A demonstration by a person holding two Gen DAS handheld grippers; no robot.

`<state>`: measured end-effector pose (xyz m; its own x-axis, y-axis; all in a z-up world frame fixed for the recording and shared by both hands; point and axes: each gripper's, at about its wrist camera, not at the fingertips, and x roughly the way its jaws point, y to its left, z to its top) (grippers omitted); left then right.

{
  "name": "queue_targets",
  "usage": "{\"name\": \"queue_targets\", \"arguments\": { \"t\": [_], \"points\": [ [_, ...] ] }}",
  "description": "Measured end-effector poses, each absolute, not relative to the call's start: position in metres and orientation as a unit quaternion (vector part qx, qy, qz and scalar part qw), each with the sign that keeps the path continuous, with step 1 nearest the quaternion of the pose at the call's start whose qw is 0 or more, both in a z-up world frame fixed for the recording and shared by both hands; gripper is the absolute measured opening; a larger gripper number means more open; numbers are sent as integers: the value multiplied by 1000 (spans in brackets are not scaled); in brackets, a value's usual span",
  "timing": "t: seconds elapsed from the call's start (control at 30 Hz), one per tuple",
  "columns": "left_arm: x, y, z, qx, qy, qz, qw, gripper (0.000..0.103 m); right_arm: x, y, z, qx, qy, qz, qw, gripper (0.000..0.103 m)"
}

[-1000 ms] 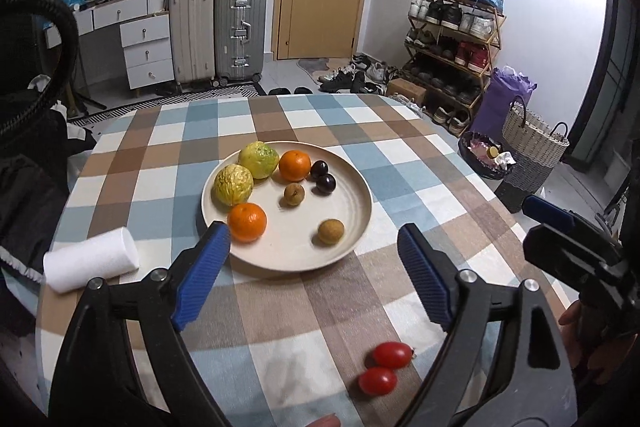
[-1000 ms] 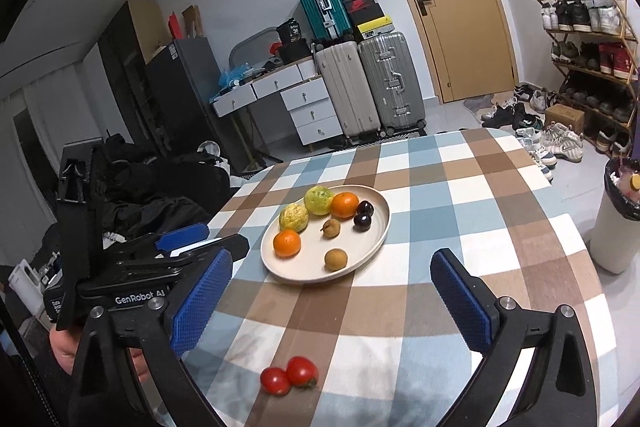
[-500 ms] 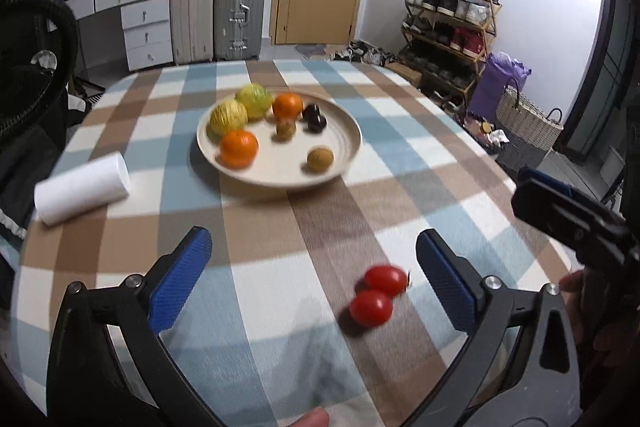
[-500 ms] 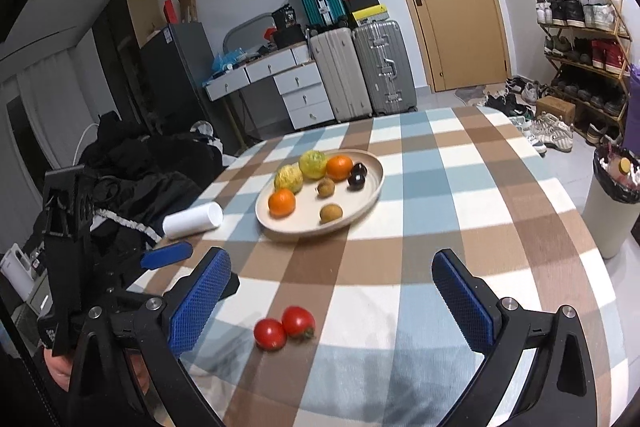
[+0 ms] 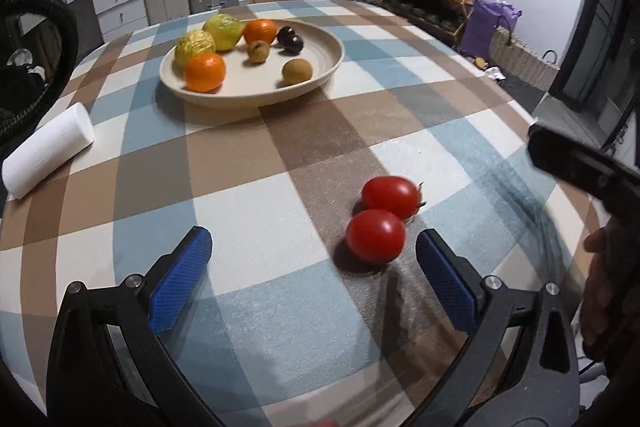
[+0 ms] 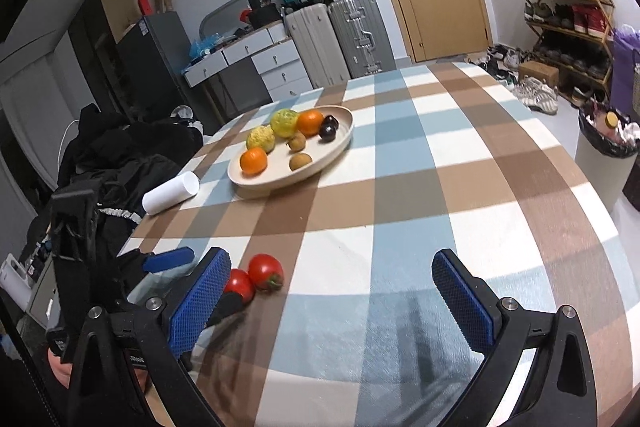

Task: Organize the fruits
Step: 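Close the left gripper on a red tomato while the right grips the other tomato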

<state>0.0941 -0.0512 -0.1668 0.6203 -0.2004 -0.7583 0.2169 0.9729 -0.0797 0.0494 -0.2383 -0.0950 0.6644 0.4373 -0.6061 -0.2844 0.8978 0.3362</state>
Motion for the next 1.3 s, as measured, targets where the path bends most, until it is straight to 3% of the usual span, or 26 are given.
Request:
{"name": "queue_targets", "arguments": {
  "t": [0.07, 0.17, 0.23, 0.4, 0.43, 0.47, 1.17, 1.27, 1.3],
  "points": [
    [96, -53, -166, 14, 419, -121, 900, 100, 50, -239, -97, 107, 361, 197, 905, 103],
    [99, -56, -166, 14, 425, -140, 894, 87, 50, -238, -98, 106, 362, 197, 905, 103],
    [100, -58, -168, 15, 434, -153, 888, 70, 51, -237, -99, 103, 364, 197, 905, 103],
    [101, -60, -170, 7, 439, -181, 880, 41, 53, -234, -101, 102, 368, 199, 902, 103],
    [100, -61, -169, 9, 439, -188, 879, 29, 54, -234, -101, 102, 369, 200, 902, 103],
    [100, -62, -169, 8, 441, -197, 876, 27, 54, -233, -101, 102, 370, 202, 901, 103],
    [84, 7, -139, -46, 388, -174, 904, 27, 62, -166, -114, 39, 415, 263, 870, 103],
    [83, 17, -136, -53, 382, -168, 907, 27, 67, -155, -117, 23, 426, 271, 863, 94],
    [83, 20, -135, -56, 381, -166, 908, 27, 69, -151, -118, 17, 429, 274, 860, 85]
  ]
}}
